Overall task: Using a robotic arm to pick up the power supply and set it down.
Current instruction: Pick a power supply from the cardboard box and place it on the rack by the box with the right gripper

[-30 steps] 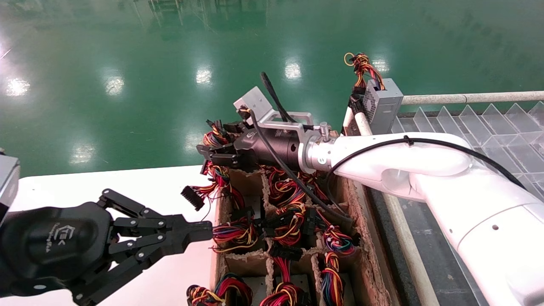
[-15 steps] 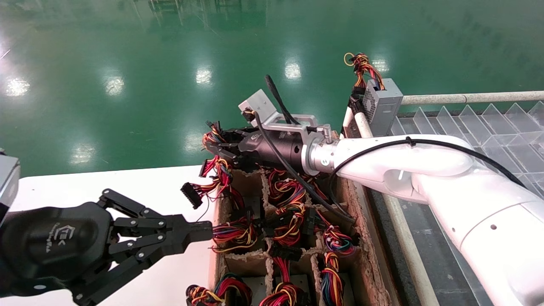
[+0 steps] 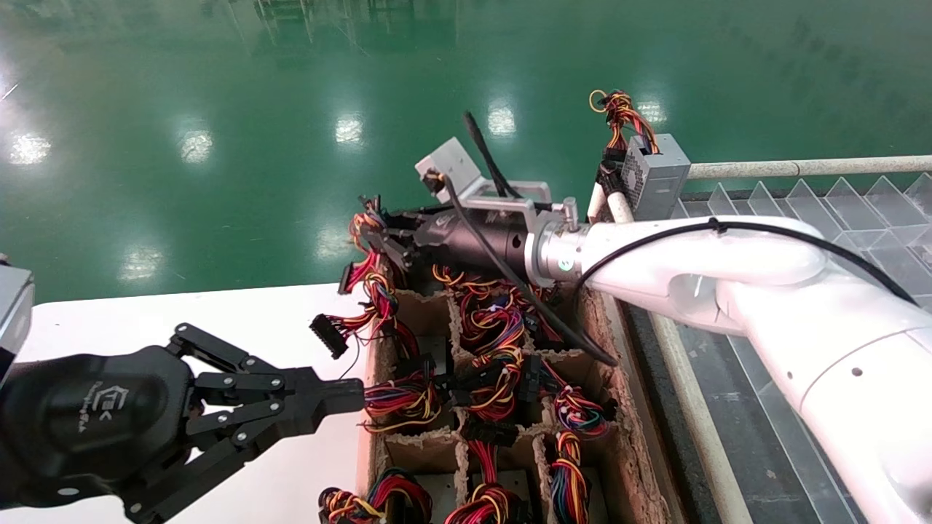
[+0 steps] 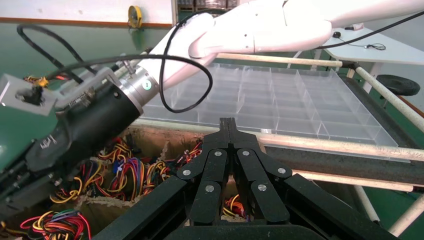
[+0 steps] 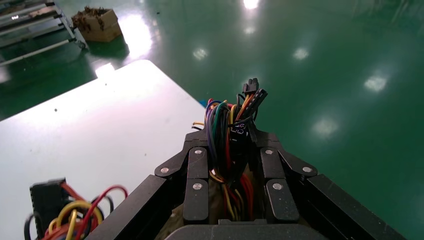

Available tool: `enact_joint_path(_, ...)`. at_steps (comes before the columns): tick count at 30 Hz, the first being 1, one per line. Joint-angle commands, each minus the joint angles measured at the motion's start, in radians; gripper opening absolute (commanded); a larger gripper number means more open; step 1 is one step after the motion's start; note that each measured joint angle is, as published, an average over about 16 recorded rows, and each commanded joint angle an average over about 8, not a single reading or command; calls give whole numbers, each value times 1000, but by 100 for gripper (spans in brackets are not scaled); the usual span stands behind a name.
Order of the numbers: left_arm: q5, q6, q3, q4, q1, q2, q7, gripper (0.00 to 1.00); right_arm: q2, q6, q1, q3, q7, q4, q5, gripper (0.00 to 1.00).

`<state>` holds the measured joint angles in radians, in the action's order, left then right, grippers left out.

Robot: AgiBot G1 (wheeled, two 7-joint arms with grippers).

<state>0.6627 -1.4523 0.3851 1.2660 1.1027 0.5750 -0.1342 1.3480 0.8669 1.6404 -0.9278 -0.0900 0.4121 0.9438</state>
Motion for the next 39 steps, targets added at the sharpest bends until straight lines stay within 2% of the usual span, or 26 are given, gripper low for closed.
enact_joint_path(1,0,0,0,0,0,0,0,0,-1,2,6,-1,8,-5,-9,0)
enact_joint_path(10,0,0,0,0,0,0,0,0,-25,41,77,5,66,-2,-26,0)
enact_joint_path(18,0,0,0,0,0,0,0,0,-76,64,182,18,117,66,-14,0)
enact_joint_path(30,0,0,0,0,0,0,0,0,-175,39,421,20,182,198,79,0)
enact_joint_path(39,0,0,0,0,0,0,0,0,-218,-12,539,-3,238,139,177,0)
